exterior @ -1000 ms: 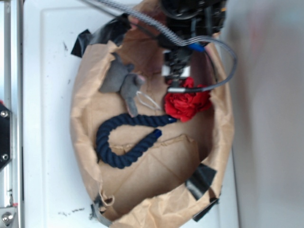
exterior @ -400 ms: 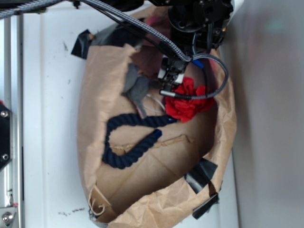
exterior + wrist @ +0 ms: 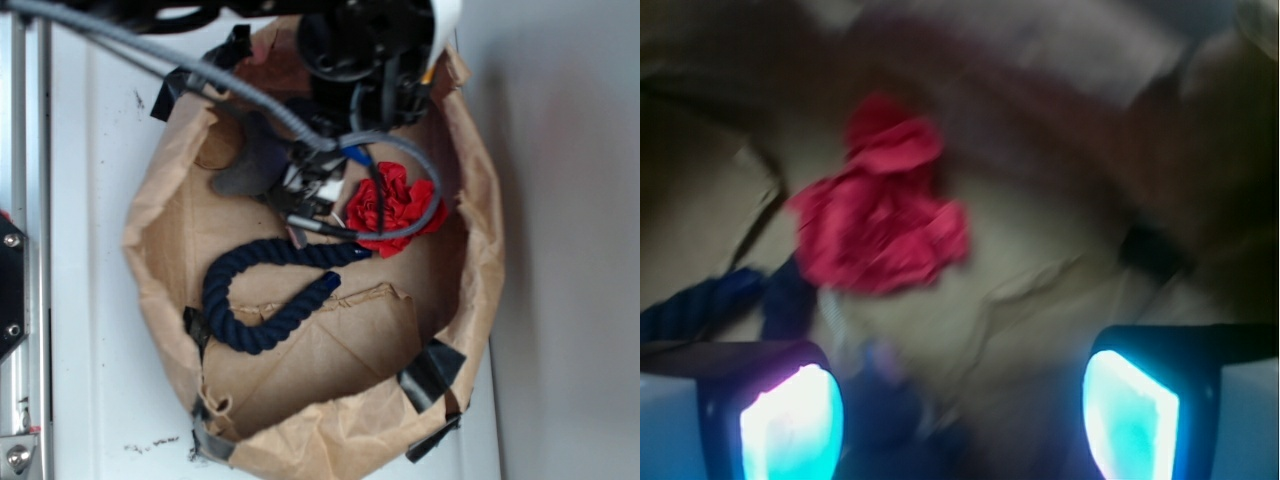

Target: Grab the gray animal.

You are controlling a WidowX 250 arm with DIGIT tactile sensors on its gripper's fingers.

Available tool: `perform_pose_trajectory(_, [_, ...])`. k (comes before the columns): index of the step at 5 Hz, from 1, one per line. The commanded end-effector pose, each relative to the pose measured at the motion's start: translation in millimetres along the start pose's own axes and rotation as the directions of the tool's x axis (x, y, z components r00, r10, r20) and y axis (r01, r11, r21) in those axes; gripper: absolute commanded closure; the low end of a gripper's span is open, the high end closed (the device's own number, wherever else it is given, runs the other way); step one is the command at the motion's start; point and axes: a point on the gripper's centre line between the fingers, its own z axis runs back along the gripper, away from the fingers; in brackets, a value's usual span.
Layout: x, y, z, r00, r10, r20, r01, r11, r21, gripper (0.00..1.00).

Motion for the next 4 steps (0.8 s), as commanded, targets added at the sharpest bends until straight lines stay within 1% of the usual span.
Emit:
perform_pose_trajectory(1, [-4.4, -24.2, 19.3, 0.998, -0.049, 0.046, 0.048, 0.999, 0.025, 0.00])
perform_pose_trajectory(2, [-4.4, -24.2, 19.3, 0.998, -0.049, 0.046, 0.048, 0.999, 0.025, 0.00])
perform_pose_trajectory(3, [1.5, -30.7, -4.2, 0.998, -0.062, 0.004, 0.062, 0.997, 0.052, 0.00])
perform_pose_trajectory(4, [2.5, -34.6, -11.0, 0.996, -0.091, 0.000, 0.091, 0.994, 0.055, 0.00])
